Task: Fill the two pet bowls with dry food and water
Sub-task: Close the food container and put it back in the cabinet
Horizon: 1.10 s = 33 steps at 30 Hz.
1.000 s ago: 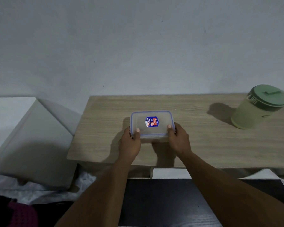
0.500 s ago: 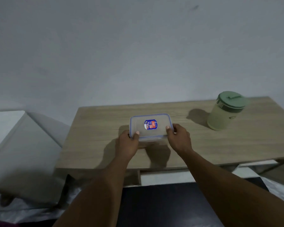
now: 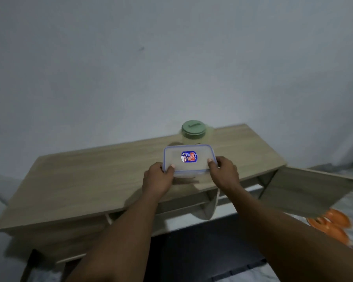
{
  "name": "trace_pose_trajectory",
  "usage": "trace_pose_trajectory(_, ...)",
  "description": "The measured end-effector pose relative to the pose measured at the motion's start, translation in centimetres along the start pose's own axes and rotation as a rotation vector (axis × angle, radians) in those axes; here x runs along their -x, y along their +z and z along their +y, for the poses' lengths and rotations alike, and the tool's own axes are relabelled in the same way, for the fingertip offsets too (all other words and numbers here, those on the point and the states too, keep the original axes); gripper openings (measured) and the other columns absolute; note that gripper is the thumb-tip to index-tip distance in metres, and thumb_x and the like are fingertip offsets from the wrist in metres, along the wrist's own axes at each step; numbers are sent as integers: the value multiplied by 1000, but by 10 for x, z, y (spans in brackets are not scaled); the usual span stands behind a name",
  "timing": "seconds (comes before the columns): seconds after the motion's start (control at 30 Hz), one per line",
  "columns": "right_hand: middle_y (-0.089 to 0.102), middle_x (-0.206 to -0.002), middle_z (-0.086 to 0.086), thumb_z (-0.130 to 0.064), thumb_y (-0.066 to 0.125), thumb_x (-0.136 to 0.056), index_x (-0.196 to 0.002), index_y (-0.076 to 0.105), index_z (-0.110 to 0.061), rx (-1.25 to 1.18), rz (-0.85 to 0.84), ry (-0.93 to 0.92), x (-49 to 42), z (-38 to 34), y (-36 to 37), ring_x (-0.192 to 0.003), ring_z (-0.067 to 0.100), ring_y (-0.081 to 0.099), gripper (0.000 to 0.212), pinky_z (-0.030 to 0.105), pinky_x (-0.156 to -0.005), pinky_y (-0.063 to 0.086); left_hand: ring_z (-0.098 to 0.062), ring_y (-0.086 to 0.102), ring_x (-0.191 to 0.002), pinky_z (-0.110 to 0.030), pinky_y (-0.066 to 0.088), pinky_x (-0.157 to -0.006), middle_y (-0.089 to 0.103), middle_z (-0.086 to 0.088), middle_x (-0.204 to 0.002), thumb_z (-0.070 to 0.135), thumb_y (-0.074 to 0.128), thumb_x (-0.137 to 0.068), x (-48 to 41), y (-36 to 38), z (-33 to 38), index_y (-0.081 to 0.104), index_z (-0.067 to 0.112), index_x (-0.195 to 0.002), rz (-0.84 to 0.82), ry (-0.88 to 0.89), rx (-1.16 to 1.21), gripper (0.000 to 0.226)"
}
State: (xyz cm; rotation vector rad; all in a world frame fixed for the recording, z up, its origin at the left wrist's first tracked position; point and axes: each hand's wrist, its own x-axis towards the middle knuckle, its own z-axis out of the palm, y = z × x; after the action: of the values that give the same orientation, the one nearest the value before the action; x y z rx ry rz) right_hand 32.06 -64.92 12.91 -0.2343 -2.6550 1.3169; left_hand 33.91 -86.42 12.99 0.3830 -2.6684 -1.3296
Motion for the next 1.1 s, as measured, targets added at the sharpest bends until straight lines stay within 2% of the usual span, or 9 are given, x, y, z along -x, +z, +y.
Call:
trace_pose_trajectory(0.13, 73, -99, 6, -45, 53, -96, -107, 70, -16, 23, 61, 60, 10, 50, -82, -95, 30, 65, 36, 43, -84, 54, -31, 61, -93, -31, 39, -70, 70, -4, -91, 53, 58, -89, 39, 63, 49, 66, 16, -89, -90, 27, 16, 37)
trace_pose_trajectory(0.27, 73, -97, 4, -58, 45, -85, -107, 70, -18, 27, 116, 161, 15, 108, -156, -95, 29, 67, 52, 47, -83, 57, -30, 63, -93, -30, 43, -72, 72, -3, -92, 50, 60, -89, 76, 131, 98, 68, 16, -92, -198, 63, 15, 35)
trace_pose_trajectory(0.43, 72, -93, 7, -42, 48, -95, -109, 72, -16, 65, 153, 267, 16, 170, -202, -88, 30, 67, 39, 43, -80, 57, -27, 65, -91, -31, 47, -74, 72, -1, -88, 44, 62, -90, 98, 205, 126, 69, 15, -94, -330, 39, 24, 30)
trace_pose_trajectory(0.57, 73, -101, 8, -42, 47, -98, -115, 70, -16, 66, 103, 347, 8, 220, -204, -90, 28, 67, 39, 44, -82, 58, -27, 66, -93, -32, 51, -80, 73, -2, -94, 47, 62, -88, 96, 253, 120, 70, 17, -96, -399, -10, -5, 32)
trace_pose_trajectory(0.7, 72, -104, 7, -53, 41, -89, -114, 69, -18, 106, 44, 416, -13, 265, -189, -95, 31, 66, 51, 48, -85, 56, -26, 69, -91, -37, 55, -84, 75, 0, -92, 50, 58, -84, 85, 298, 100, 72, 19, -103, -437, -69, -5, 39)
trace_pose_trajectory(0.8, 70, -110, 7, -51, 46, -94, -118, 65, -18, 122, -25, 440, -30, 290, -171, -102, 31, 64, 45, 48, -89, 55, -25, 68, -94, -38, 55, -85, 75, -1, -98, 49, 57, -86, 78, 321, 82, 72, 20, -108, -438, -127, -18, 39)
trace_pose_trajectory(0.93, 68, -117, 8, -42, 52, -99, -127, 60, -15, 106, -117, 406, -54, 316, -140, -107, 30, 62, 40, 43, -92, 52, -22, 69, -94, -34, 55, -82, 74, 2, -103, 40, 58, -90, 67, 345, 55, 69, 22, -113, -409, -234, 0, 31)
trace_pose_trajectory(1.0, 68, -119, 9, -40, 53, -100, -127, 60, -15, 85, -151, 374, -67, 330, -124, -109, 30, 63, 37, 46, -94, 52, -23, 69, -97, -36, 55, -86, 74, 0, -103, 34, 59, -91, 58, 360, 43, 69, 20, -114, -360, -275, 11, 28)
trace_pose_trajectory(1.1, 70, -115, 7, -42, 53, -99, -123, 60, -19, 38, -183, 328, -91, 351, -99, -106, 30, 66, 33, 48, -92, 54, -26, 68, -98, -30, 51, -85, 75, -4, -104, 29, 61, -93, 43, 382, 29, 70, 17, -114, -251, -289, -15, 25)
